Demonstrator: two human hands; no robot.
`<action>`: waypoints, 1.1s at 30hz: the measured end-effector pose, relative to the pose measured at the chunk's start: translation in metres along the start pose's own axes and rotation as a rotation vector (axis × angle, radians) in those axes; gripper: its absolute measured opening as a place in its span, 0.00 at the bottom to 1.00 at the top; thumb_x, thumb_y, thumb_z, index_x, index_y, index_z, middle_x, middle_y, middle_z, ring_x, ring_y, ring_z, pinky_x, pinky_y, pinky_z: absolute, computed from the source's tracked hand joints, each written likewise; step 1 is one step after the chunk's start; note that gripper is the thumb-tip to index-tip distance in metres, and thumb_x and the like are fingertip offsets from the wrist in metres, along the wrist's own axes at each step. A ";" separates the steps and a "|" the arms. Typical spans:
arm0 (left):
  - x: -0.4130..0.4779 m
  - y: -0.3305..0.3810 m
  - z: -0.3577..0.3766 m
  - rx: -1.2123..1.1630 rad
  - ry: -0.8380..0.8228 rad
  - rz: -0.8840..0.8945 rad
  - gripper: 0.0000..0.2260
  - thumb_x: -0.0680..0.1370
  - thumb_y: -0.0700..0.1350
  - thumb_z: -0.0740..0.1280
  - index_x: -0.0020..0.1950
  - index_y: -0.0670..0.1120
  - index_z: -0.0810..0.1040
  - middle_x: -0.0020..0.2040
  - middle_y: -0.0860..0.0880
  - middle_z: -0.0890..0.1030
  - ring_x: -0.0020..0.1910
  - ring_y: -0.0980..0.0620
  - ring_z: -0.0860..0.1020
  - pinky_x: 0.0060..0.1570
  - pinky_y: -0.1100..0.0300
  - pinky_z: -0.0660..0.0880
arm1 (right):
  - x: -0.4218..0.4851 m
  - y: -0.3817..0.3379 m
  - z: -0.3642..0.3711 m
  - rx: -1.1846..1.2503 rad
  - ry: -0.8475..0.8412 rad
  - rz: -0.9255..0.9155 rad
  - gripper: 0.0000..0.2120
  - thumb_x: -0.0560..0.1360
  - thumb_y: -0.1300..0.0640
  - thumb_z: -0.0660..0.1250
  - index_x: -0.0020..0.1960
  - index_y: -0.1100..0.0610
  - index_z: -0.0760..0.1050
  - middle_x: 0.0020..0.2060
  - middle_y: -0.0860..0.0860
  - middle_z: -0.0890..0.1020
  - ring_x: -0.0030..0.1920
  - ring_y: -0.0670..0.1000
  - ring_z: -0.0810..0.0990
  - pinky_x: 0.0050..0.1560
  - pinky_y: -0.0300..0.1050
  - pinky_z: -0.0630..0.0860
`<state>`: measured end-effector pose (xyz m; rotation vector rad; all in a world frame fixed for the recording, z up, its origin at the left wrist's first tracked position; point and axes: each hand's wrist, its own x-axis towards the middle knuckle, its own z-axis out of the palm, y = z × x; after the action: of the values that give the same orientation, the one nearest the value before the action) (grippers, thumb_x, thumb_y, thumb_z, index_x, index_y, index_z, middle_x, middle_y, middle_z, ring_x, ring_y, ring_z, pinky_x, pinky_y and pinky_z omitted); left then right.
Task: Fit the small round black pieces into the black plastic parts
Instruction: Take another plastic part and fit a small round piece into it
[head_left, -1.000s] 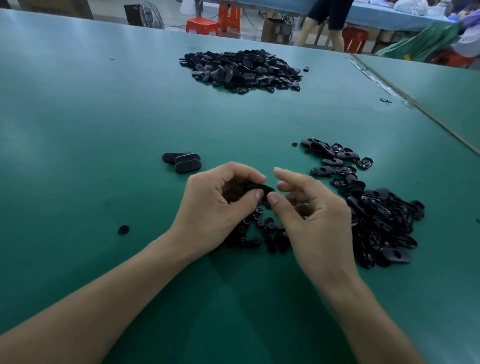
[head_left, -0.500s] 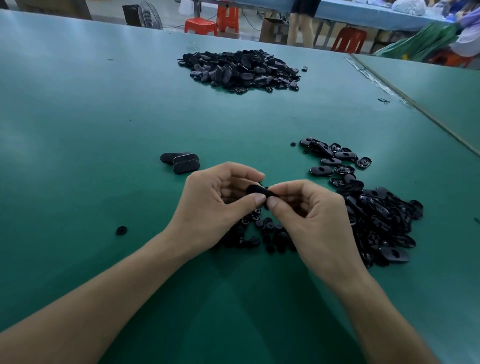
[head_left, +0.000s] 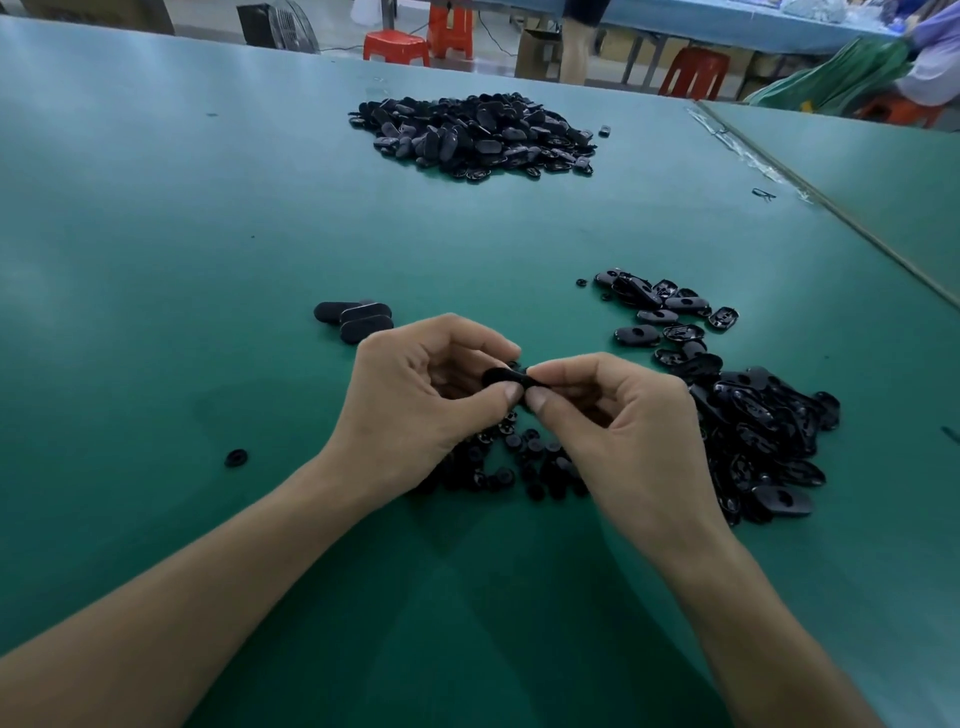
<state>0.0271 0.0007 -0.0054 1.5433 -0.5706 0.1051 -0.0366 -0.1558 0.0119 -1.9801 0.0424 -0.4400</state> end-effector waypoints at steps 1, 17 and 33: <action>0.000 0.000 0.001 0.009 0.015 0.011 0.10 0.69 0.37 0.76 0.44 0.52 0.84 0.38 0.52 0.86 0.36 0.56 0.83 0.40 0.66 0.78 | 0.000 0.001 -0.001 -0.046 0.032 -0.023 0.06 0.75 0.59 0.73 0.48 0.48 0.83 0.39 0.40 0.85 0.41 0.42 0.84 0.43 0.35 0.78; 0.032 -0.021 -0.062 0.441 0.501 -0.120 0.12 0.76 0.41 0.73 0.42 0.60 0.80 0.38 0.66 0.83 0.35 0.67 0.81 0.36 0.77 0.71 | 0.005 0.023 -0.026 -0.964 0.112 0.228 0.12 0.82 0.51 0.59 0.62 0.42 0.77 0.61 0.43 0.79 0.57 0.50 0.65 0.49 0.47 0.53; 0.029 -0.019 -0.056 0.723 0.463 -0.037 0.02 0.77 0.46 0.72 0.49 0.52 0.80 0.48 0.52 0.73 0.38 0.68 0.72 0.42 0.78 0.65 | 0.008 0.017 -0.020 -0.427 0.261 -0.054 0.07 0.81 0.58 0.65 0.54 0.55 0.82 0.37 0.42 0.82 0.37 0.42 0.79 0.41 0.31 0.73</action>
<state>0.0757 0.0454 -0.0066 2.1331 -0.1249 0.6812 -0.0328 -0.1822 0.0066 -2.3312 0.2673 -0.7739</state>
